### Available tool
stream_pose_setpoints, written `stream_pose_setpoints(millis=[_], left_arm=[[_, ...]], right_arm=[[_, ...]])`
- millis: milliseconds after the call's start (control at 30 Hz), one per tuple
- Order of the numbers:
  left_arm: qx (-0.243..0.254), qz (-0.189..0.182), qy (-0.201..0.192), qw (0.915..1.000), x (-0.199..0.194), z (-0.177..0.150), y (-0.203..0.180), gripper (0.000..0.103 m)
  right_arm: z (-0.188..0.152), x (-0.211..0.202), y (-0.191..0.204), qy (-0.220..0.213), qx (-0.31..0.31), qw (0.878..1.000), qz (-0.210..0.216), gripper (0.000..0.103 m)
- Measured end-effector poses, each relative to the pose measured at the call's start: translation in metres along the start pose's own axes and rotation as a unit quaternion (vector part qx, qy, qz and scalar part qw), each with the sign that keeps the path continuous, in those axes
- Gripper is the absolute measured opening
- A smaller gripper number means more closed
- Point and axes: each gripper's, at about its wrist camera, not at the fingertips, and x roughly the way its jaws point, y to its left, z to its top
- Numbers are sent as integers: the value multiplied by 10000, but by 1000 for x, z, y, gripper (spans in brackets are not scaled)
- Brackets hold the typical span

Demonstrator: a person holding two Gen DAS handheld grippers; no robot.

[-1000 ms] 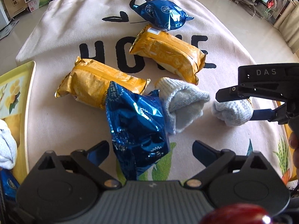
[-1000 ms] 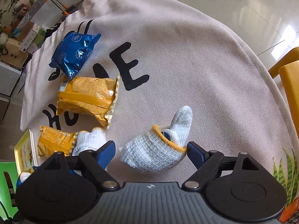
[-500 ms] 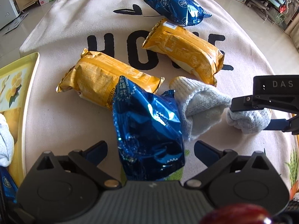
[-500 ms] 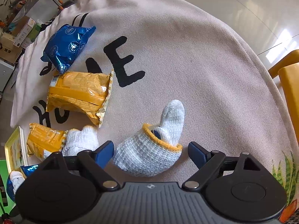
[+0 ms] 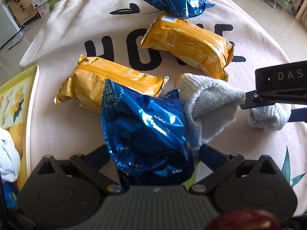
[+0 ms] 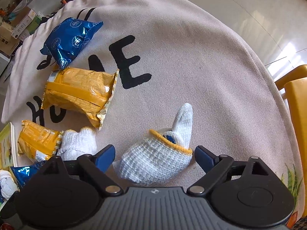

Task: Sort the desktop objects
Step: 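Grasp another blue foil packet with the left tool while the right tool grasps a white glove, then lift the blue packet with the left tool while the right tool carries the glove toward the tray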

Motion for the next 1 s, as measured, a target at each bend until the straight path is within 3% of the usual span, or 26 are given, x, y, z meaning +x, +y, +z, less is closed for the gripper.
stream_pose_setpoints(millis=[400,433,533,600,667,1000], left_arm=[[-10,18,-51,10000,-1,-1,-1,101],[-2,9,-73,10000,-1,-2,-2,100],[144,-67,-189,9997,-7,-2,-6,83],[194,-126,-233,9995,-11,-2,-7,69],[110,-258,-222,9994,-14,0,-4,62],[-175,-503,-510,9973,-47,7,7,61]], right_arm=[[-2,-1,1,-54,-120,9999,-94,90],[-2,-2,1,-76,-134,9999,-78,89],[-2,-6,2,-210,-203,9996,-41,72],[-1,-7,0,-228,-148,9996,51,69],[0,-8,-2,-197,-76,9996,207,68],[6,-39,9,-609,-155,9962,602,68]])
